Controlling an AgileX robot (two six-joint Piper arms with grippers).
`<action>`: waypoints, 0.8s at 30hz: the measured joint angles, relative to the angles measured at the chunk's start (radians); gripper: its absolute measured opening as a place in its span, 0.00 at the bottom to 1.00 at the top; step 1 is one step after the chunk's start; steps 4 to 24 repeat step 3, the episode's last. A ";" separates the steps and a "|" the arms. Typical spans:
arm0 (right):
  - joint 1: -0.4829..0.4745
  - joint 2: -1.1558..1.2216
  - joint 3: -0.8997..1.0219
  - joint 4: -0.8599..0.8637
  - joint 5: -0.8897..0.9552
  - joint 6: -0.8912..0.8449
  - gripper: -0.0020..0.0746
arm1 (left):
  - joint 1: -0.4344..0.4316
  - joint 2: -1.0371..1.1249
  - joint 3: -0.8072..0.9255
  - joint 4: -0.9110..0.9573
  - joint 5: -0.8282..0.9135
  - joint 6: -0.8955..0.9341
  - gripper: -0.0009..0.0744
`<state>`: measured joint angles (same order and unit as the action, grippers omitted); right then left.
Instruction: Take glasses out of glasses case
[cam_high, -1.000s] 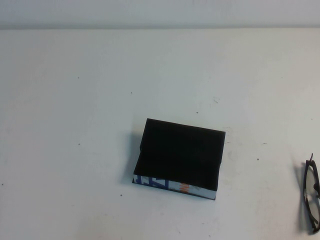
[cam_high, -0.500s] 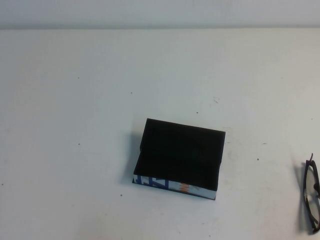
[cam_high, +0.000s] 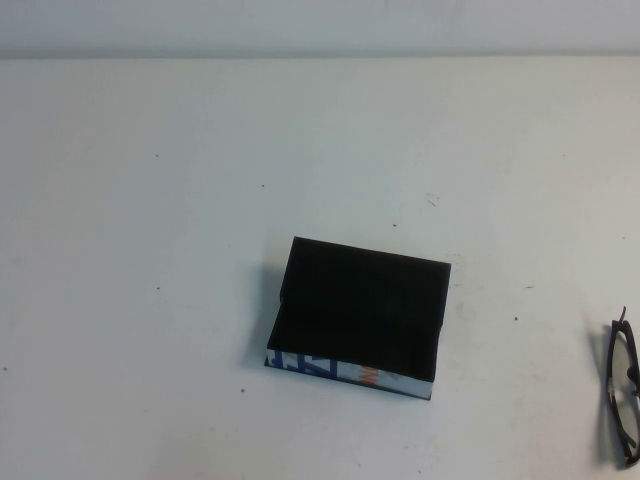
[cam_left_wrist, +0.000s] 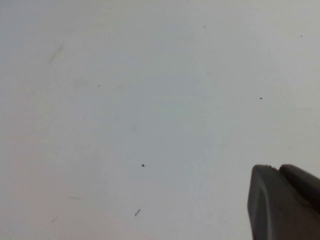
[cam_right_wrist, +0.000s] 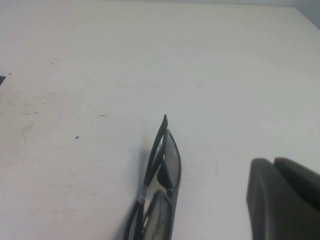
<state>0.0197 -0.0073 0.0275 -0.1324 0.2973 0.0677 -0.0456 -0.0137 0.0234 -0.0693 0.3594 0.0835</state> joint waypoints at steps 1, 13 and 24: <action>0.000 0.000 0.000 0.000 0.000 0.000 0.00 | 0.000 0.000 0.000 0.000 0.000 0.000 0.01; 0.000 0.000 0.000 0.000 0.000 0.000 0.00 | 0.000 0.000 0.000 0.000 0.000 0.000 0.01; 0.000 0.000 0.000 0.000 0.000 0.000 0.00 | 0.000 0.000 0.000 0.000 0.000 0.000 0.01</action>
